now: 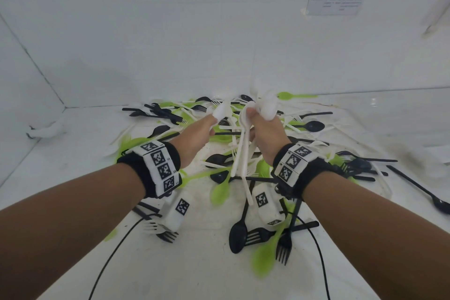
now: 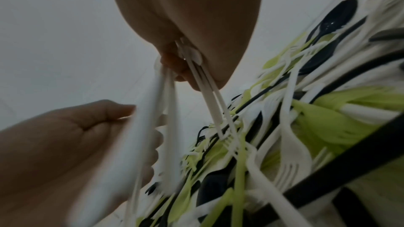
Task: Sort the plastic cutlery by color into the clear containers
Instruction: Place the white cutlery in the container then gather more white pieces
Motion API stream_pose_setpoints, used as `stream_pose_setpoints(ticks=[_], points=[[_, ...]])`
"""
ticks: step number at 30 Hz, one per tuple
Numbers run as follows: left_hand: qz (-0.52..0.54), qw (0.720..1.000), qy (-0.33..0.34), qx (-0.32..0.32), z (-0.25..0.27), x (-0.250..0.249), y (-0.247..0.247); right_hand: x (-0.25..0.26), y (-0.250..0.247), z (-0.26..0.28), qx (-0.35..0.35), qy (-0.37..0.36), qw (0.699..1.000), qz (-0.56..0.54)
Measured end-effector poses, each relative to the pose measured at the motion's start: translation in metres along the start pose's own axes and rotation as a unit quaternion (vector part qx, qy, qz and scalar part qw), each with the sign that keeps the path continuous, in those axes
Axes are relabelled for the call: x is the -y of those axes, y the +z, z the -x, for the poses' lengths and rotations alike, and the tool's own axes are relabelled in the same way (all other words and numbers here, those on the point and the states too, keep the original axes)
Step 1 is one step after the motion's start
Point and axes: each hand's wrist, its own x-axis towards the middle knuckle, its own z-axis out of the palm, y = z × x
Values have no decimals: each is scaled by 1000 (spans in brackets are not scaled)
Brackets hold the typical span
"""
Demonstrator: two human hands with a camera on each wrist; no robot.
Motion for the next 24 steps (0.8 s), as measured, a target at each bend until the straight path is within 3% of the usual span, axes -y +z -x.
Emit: stream_pose_setpoints(ticks=[7,15,21,24], points=[[-46,997,61,11,6,-3,12,-1,24,0,-2,19,999,-43],[-144,974,173,33,1,6,2,-1,27,0,2,30,996,-87],[-152,975,156,-42,1,8,-14,0,23,-2,-45,32,997,-48],[-88,992,77,-55,0,3,-21,1,15,0,-28,34,998,-36]])
